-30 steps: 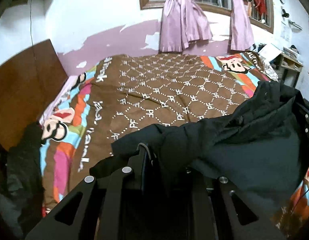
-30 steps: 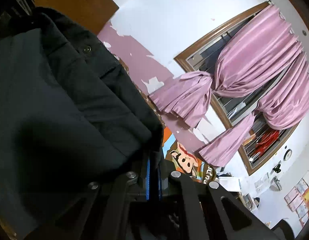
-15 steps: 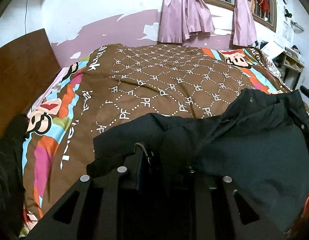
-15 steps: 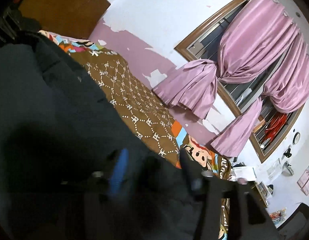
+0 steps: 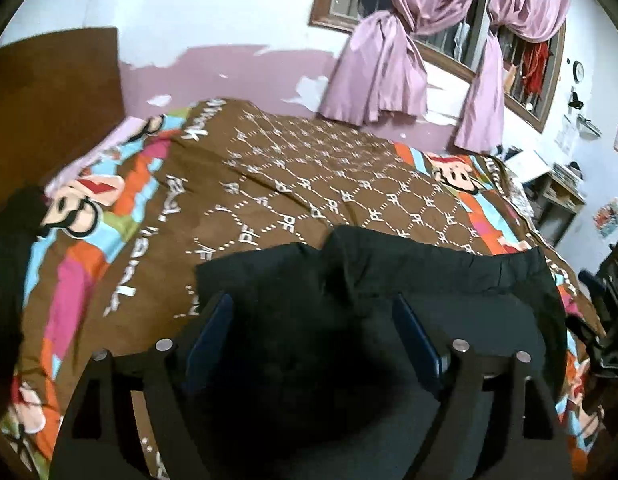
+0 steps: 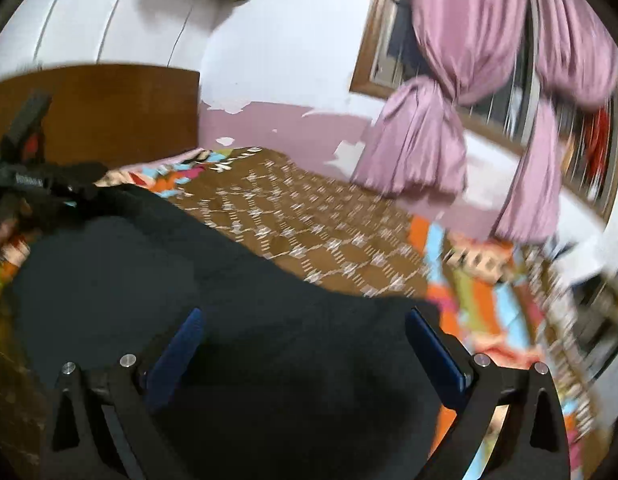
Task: Fold large clothes
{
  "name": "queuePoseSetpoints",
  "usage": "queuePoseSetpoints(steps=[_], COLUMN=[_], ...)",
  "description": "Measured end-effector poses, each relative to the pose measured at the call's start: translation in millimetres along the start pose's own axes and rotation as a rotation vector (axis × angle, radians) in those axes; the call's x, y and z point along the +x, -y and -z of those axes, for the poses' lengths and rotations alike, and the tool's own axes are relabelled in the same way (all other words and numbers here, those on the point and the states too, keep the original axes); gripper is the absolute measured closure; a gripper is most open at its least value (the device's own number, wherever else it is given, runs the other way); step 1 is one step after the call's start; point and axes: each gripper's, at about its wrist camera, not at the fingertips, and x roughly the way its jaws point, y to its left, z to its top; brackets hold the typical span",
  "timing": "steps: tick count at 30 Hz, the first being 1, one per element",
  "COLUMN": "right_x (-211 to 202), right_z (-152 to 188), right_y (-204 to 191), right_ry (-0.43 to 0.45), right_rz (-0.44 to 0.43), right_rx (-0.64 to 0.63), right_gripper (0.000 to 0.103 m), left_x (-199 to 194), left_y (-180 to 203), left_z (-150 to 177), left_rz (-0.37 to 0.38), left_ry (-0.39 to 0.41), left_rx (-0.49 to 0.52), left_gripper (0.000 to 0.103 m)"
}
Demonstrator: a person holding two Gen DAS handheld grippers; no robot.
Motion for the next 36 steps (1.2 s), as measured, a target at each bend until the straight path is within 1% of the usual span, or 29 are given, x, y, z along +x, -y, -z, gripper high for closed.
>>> queuePoseSetpoints(steps=[3,4,6,8,9,11,13,15,19,21,24,33,36], right_x=[-1,-1,-3,-3,-2,3,7,10,23,31,43,73,83], right_z=[6,9,14,22,25,33,39,44,44,42,38,25,23], right_y=[-1,-2,-3,-7,-8,-11,-12,-11,-8,-7,-4,12,16], right_ry=[-0.054,-0.078,-0.107,-0.138,-0.154,-0.188,-0.211,-0.219,-0.245,-0.250,-0.250,-0.242,-0.253], right_rz=[-0.044,-0.053,-0.068,-0.087,-0.097,-0.103,-0.103,-0.111,-0.118,-0.118,-0.115,-0.072,-0.046], right_rx=[0.050,0.070,0.100,0.130,0.133,0.125,0.104,0.110,0.137,0.151,0.183,0.265,0.278], right_gripper=[0.000,0.000,0.000,0.000,0.000,0.000,0.000,0.000,0.000,0.000,0.000,0.000,0.000], left_x=[-10,-12,-12,-6,-1,7,13,18,35,42,53,72,85], left_y=[8,12,22,34,44,55,62,67,62,61,58,52,46], left_z=[8,13,22,34,41,52,62,67,68,66,58,43,37], left_rz=[-0.003,0.007,0.038,0.062,0.047,-0.016,-0.020,-0.032,-0.045,-0.053,-0.064,-0.087,-0.078], left_ry=[0.004,0.002,-0.019,-0.063,-0.084,-0.093,-0.094,-0.082,-0.084,-0.087,-0.085,-0.087,-0.115], left_rx=[0.006,0.014,0.041,0.078,0.112,0.172,0.218,0.248,0.236,0.216,0.195,0.193,0.167], left_gripper=[0.025,0.025,0.025,0.024,0.024,0.024,0.024,0.023,0.013,0.010,0.008,0.001,0.001])
